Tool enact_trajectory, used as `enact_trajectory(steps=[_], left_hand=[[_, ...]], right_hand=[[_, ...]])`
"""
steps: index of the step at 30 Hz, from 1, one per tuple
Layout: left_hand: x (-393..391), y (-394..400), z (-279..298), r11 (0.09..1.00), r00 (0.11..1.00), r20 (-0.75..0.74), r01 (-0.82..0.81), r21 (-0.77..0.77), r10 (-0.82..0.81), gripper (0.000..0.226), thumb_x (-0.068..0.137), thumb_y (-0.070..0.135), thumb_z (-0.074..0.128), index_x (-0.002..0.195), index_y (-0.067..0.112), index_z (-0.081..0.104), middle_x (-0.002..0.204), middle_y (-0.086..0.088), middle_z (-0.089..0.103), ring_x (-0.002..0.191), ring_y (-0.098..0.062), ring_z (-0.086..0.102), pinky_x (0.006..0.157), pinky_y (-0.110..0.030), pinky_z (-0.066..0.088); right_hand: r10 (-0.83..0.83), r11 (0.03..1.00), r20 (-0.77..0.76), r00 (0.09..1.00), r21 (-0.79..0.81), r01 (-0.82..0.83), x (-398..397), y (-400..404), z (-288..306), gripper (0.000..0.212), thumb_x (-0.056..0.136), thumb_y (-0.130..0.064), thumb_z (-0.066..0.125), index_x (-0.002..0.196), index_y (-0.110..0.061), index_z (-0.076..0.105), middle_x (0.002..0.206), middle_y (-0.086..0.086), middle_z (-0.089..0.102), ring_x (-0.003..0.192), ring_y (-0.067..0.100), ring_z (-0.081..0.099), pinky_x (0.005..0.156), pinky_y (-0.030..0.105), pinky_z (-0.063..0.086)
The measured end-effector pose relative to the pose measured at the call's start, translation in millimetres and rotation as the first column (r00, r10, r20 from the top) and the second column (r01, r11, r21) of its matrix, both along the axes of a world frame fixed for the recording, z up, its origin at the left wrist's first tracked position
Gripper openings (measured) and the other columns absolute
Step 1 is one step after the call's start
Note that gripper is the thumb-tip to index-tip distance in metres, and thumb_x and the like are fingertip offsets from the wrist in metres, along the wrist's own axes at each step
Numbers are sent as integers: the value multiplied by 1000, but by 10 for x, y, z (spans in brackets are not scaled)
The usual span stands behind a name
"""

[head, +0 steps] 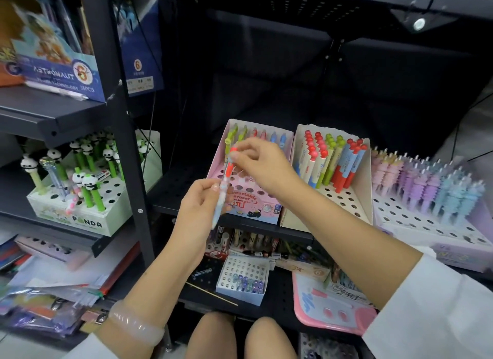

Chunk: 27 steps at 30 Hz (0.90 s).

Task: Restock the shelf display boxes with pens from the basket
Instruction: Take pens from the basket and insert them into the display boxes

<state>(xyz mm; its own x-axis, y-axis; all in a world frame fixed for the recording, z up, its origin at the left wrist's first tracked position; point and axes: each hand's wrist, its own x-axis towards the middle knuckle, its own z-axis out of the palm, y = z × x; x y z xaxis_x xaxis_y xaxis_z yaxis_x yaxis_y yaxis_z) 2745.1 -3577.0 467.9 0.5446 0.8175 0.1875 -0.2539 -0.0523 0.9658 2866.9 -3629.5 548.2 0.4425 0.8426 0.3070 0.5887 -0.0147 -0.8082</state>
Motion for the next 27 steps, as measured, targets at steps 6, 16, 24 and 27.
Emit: enact_trajectory(steps=[6,16,24,27], left_hand=[[-132,80,5,988,993,-49,-99,118,105,19,95,21,48,109,31,57,109,18,60,96,17,53,75,-4,42],[-110,11,-41,987,989,-112,-80,142,96,28,96,15,48,119,28,56,123,13,57,112,10,47,81,-10,39],[-27,-188,54,980,993,-102,-35,195,56,26,95,12,48,104,34,59,113,18,59,103,16,51,82,-10,40],[61,-329,78,974,995,-99,6,225,16,25,94,8,48,106,26,61,109,15,63,99,15,53,79,0,40]], right_hand=[[-290,914,206,935,351,206,175,-35,78,14,92,-19,57,105,-14,59,77,-17,56,72,-5,56,65,5,45],[-214,974,565,797,59,220,178,69,-173,29,93,-27,55,112,-5,58,88,8,68,81,21,64,78,36,53],[-139,974,537,832,-77,212,186,-103,-216,27,94,-34,50,82,-10,56,68,1,64,67,20,63,69,34,52],[-94,981,492,866,-101,164,248,-406,-165,20,96,-28,49,81,-17,56,68,-4,63,61,10,59,63,27,48]])
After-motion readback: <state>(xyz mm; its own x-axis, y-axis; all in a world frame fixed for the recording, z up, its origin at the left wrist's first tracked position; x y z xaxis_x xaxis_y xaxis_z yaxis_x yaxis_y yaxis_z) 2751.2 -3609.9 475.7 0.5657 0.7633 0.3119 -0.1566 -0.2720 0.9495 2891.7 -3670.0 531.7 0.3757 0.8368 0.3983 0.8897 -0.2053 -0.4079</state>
